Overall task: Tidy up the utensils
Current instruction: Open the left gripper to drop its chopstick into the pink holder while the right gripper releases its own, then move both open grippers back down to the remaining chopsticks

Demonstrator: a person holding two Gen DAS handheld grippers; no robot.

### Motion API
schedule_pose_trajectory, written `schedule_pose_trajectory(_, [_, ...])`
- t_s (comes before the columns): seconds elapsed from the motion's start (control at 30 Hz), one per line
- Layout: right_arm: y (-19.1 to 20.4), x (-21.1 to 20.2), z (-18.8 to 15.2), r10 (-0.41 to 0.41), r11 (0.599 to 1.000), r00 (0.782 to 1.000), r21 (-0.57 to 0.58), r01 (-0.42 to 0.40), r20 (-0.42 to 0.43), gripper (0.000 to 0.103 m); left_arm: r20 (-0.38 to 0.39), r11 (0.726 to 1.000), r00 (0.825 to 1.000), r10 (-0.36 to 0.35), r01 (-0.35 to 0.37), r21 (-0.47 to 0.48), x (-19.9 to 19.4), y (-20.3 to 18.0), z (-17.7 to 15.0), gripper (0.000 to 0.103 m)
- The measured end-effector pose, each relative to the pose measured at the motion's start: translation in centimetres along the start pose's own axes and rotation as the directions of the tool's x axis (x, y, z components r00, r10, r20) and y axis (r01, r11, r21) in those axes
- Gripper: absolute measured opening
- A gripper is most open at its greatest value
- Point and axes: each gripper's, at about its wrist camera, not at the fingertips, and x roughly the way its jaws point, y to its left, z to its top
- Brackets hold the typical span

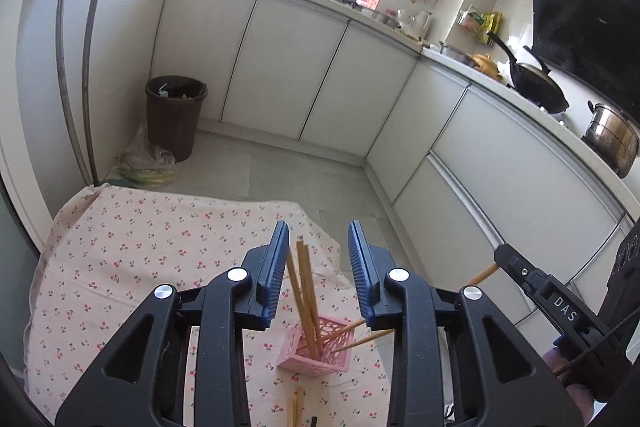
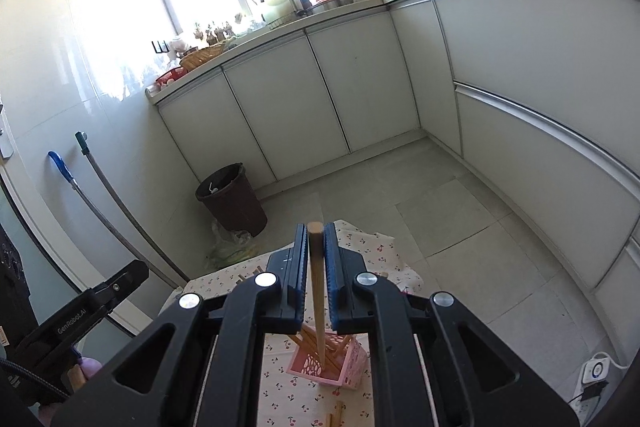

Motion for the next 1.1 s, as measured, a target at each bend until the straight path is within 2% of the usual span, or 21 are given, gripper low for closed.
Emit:
schedule_pose_trajectory(0.07, [0.2, 0.7, -0.5, 0.008, 1.0, 0.999, -0.009, -0.008, -0.031, 0.025, -0.021, 1.0, 1.0, 0.006, -0.006, 0.004, 0.2, 0.1, -0.2, 0.03])
schedule_pose_trajectory(0.33, [1.8, 0.6, -2.8, -0.027, 0.995, 0.995, -0.098, 0.017, -0.094, 0.026, -0.078, 0.996, 0.997, 0.025, -0.019, 0.082, -0.1, -0.8, -1.8, 0.038])
schedule_pose_trajectory(0.53, [1.3, 0.3, -6.0, -0.066, 0.99, 0.984, -0.13, 0.045, -0.167, 0.04, -0.166, 0.992, 0.984, 0.068, -0.05, 0.113, 0.3, -0.3, -4.5, 0.056])
schedule_pose_trajectory(0.6, [0.7, 0.3, -7.3, -0.091, 0.988, 0.975, -0.143, 0.062, -0.204, 0.062, -0.212, 0.99, 0.973, 0.091, -0.066, 0.121, 0.7, 0.4, -5.9, 0.062])
schedule_pose_trajectory(0.67, [-0.3, 0.3, -8.8, -0.131, 0.984, 0.962, -0.149, 0.097, -0.238, 0.072, -0.261, 0.985, 0.957, 0.128, -0.093, 0.143, 1.4, 1.1, -7.3, 0.073])
schedule_pose_trajectory(0.73, [-1.5, 0.4, -10.4, -0.149, 0.984, 0.947, -0.136, 0.114, -0.283, 0.075, -0.319, 0.977, 0.931, 0.181, -0.134, 0.164, 2.3, 2.4, -9.2, 0.077])
schedule_pose_trajectory(0.77, [-2.3, 0.5, -11.5, -0.154, 0.985, 0.934, -0.124, 0.119, -0.323, 0.077, -0.357, 0.974, 0.911, 0.205, -0.153, 0.167, 2.8, 3.2, -10.3, 0.079])
schedule_pose_trajectory(0.8, [-2.8, 0.8, -12.4, -0.155, 0.986, 0.918, -0.116, 0.12, -0.364, 0.077, -0.416, 0.971, 0.881, 0.224, -0.168, 0.168, 3.6, 4.3, -11.6, 0.08])
schedule_pose_trajectory(0.9, [-4.5, 1.5, -16.0, -0.156, 0.988, 0.854, -0.095, 0.125, -0.497, 0.077, -0.571, 0.975, 0.791, 0.22, -0.177, 0.131, 5.5, 7.1, -15.5, 0.08])
schedule_pose_trajectory(0.97, [-4.9, 1.6, -17.9, -0.151, 0.988, 0.816, -0.092, 0.12, -0.558, 0.077, -0.627, 0.973, 0.745, 0.229, -0.188, 0.132, 6.0, 8.2, -17.4, 0.08])
schedule_pose_trajectory(1.0, [-5.0, 1.7, -18.5, -0.143, 0.99, 0.803, -0.088, 0.113, -0.578, 0.077, -0.641, 0.97, 0.729, 0.241, -0.194, 0.144, 6.2, 8.6, -18.3, 0.08])
schedule_pose_trajectory(1.1, [-4.7, 1.2, -20.6, -0.127, 0.992, 0.771, -0.079, 0.099, -0.625, 0.077, -0.654, 0.963, 0.707, 0.27, -0.203, 0.178, 6.0, 8.8, -19.9, 0.08])
